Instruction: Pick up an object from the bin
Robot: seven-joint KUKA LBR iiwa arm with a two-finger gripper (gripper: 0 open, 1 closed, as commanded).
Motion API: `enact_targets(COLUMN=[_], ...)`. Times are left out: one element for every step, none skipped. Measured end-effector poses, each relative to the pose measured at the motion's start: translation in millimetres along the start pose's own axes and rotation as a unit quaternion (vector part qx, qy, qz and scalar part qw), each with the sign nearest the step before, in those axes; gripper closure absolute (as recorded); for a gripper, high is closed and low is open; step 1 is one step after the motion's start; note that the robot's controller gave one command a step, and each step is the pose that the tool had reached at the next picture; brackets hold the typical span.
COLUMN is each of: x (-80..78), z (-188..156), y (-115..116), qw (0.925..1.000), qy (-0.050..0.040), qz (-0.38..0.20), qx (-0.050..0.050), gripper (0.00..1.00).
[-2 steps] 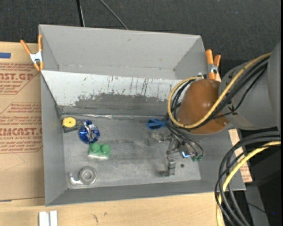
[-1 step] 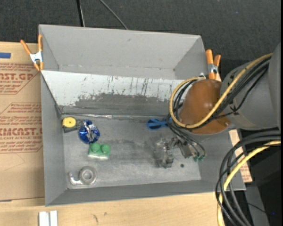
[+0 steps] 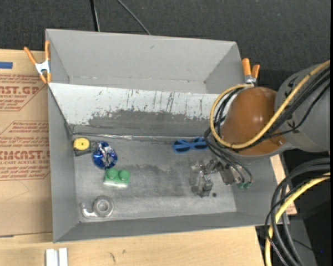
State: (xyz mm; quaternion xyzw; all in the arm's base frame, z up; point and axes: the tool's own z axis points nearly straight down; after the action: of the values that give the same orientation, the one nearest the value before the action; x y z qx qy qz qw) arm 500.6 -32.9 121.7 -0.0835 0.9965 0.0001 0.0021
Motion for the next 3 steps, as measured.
enact_targets(x=[-18.0,-17.4,-87.8], z=[-13,-12,26], y=[-1,-1,-41], qw=[0.9819,0.9820,0.9869], qy=[0.0008,0.0016,-0.0001], qz=[0.190,0.189,0.161], qx=[0.000,0.000,0.001], gripper=[1.00,0.00,0.00])
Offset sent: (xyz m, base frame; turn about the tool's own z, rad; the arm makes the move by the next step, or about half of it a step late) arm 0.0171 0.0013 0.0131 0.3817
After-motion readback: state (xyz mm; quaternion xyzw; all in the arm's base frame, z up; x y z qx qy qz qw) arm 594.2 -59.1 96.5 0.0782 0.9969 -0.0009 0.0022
